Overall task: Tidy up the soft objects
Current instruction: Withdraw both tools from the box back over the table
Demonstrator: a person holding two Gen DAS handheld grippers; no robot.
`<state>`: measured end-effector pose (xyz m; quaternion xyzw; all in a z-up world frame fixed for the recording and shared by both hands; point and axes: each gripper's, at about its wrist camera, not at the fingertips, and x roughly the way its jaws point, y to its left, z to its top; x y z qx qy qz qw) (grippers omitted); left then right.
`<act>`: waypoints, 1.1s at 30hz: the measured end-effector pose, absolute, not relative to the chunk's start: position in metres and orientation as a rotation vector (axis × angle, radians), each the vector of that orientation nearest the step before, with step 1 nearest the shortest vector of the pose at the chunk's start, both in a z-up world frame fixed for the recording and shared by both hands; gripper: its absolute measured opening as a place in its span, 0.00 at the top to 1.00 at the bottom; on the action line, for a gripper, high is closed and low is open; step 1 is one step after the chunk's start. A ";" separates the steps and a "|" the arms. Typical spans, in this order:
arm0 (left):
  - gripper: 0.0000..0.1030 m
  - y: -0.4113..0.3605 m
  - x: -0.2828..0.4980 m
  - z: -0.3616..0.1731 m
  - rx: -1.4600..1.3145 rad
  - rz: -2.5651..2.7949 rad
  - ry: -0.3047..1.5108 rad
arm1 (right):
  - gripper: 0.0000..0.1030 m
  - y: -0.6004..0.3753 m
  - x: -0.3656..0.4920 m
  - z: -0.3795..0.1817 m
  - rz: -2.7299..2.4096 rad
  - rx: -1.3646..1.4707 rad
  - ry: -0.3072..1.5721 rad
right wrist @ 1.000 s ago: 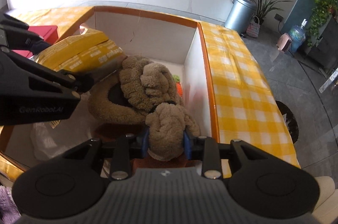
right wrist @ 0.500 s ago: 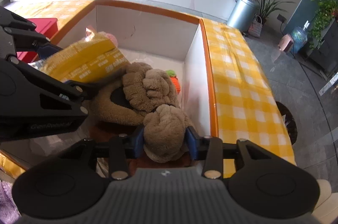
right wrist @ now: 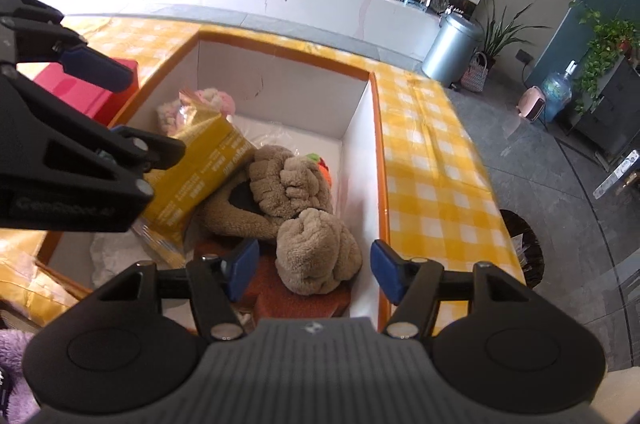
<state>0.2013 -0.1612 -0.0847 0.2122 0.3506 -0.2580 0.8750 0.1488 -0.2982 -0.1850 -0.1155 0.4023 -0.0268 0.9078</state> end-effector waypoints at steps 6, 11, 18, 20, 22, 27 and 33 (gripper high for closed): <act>0.27 -0.135 0.172 -0.066 0.374 -0.508 0.664 | 0.29 -0.289 0.120 -0.167 -0.078 -0.171 0.738; 0.27 -0.107 0.148 -0.063 0.316 -0.479 0.639 | 0.29 -0.279 0.091 -0.163 -0.082 -0.080 0.683; 0.28 -0.063 0.115 -0.070 0.217 -0.408 0.642 | 0.29 -0.261 0.057 -0.170 -0.106 0.031 0.667; 0.28 -0.051 0.107 -0.074 0.185 -0.395 0.650 | 0.29 -0.255 0.048 -0.174 -0.116 0.048 0.671; 0.28 -0.041 0.101 -0.078 0.172 -0.382 0.659 | 0.29 -0.250 0.041 -0.178 -0.125 0.063 0.675; 0.28 -0.012 0.093 -0.085 0.133 -0.345 0.691 | 0.29 -0.232 0.026 -0.188 -0.109 0.079 0.694; 0.28 0.019 0.078 -0.098 0.122 -0.290 0.720 | 0.28 -0.198 0.018 -0.196 -0.051 0.041 0.716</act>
